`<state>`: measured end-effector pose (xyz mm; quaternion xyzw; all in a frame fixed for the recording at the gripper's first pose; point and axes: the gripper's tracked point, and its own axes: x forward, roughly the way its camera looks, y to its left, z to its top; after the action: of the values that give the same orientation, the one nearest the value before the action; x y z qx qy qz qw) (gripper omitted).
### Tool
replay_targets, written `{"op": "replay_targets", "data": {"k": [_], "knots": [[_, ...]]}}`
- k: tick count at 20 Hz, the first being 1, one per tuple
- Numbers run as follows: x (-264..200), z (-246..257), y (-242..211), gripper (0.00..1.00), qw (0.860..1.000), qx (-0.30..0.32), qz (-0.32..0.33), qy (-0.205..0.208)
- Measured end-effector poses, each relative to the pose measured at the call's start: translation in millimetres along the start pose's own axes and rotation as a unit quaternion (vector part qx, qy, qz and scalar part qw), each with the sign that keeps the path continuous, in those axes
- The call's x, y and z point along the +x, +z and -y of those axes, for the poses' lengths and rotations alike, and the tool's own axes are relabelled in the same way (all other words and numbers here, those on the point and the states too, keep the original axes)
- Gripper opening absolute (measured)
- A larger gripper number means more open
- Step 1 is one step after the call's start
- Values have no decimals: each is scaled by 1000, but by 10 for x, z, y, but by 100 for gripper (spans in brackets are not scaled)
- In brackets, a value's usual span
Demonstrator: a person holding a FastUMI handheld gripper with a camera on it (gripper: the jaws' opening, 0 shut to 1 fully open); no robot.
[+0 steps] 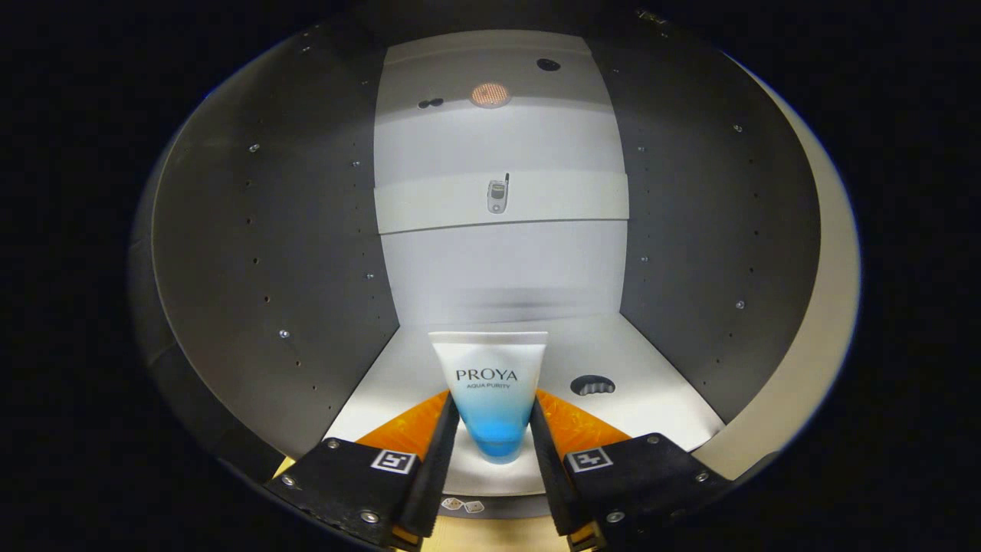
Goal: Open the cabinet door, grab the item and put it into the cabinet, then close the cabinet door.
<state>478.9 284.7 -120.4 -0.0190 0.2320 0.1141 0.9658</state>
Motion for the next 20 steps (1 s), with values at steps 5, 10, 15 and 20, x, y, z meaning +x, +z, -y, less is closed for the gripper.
{"op": "replay_targets", "data": {"k": [5,10,15,20], "knots": [[-321,-20,108,92,999,9,30,4],[-922,-59,175,94,997,16,74,15],[-1544,-40,142,94,994,16,106,12],[-2155,-61,38,93,991,18,130,13]]}}
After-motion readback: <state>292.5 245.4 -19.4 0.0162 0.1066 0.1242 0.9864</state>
